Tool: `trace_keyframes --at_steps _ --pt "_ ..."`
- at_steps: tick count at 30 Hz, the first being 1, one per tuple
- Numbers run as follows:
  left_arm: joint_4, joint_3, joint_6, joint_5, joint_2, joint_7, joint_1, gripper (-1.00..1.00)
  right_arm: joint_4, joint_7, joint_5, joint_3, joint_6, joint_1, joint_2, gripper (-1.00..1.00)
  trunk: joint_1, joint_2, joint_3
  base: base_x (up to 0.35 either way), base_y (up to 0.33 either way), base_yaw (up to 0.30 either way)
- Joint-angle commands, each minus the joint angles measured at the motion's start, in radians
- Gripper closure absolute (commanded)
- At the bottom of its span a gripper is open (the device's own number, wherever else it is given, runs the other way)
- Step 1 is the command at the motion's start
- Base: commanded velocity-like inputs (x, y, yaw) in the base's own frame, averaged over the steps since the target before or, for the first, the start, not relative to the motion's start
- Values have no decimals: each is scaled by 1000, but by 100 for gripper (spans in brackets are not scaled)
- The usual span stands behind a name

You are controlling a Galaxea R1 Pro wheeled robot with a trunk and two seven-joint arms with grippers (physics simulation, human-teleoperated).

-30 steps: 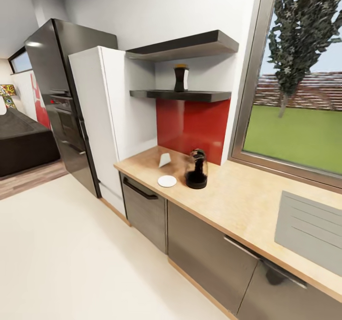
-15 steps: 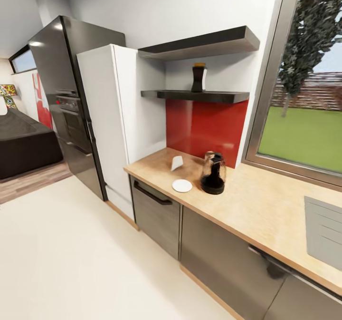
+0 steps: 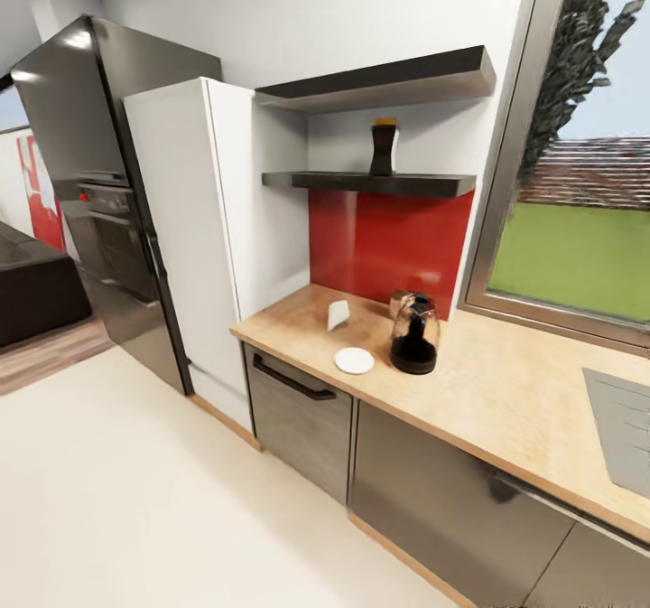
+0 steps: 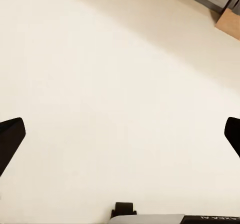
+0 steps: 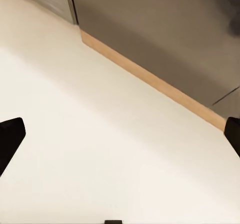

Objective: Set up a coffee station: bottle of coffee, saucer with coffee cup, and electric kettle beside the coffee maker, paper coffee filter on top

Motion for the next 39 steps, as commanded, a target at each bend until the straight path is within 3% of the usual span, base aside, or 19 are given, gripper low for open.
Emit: trace_keyframes --at_steps 1,8,23,30,39 --pt "1 0 -3 1 0 1 0 -100 1 0 1 0 -3 -1 0 -100 1 -1 -1 146 309 -271" --pt "1 0 -3 1 0 1 0 -100 1 0 2 0 -3 -1 0 -100 1 -1 -1 147 309 -216" --pt "1 0 -3 1 0 1 0 -100 1 2 0 0 -4 -1 -1 -100 1 -1 -1 210 278 -7" --pt "1 -1 -3 1 0 1 0 -100 0 5 -1 -1 -4 0 -1 -100 1 -1 -1 276 138 0" --pt "1 0 -3 1 0 1 0 -100 1 5 0 0 -3 0 0 -100 1 -1 5 282 122 -187"
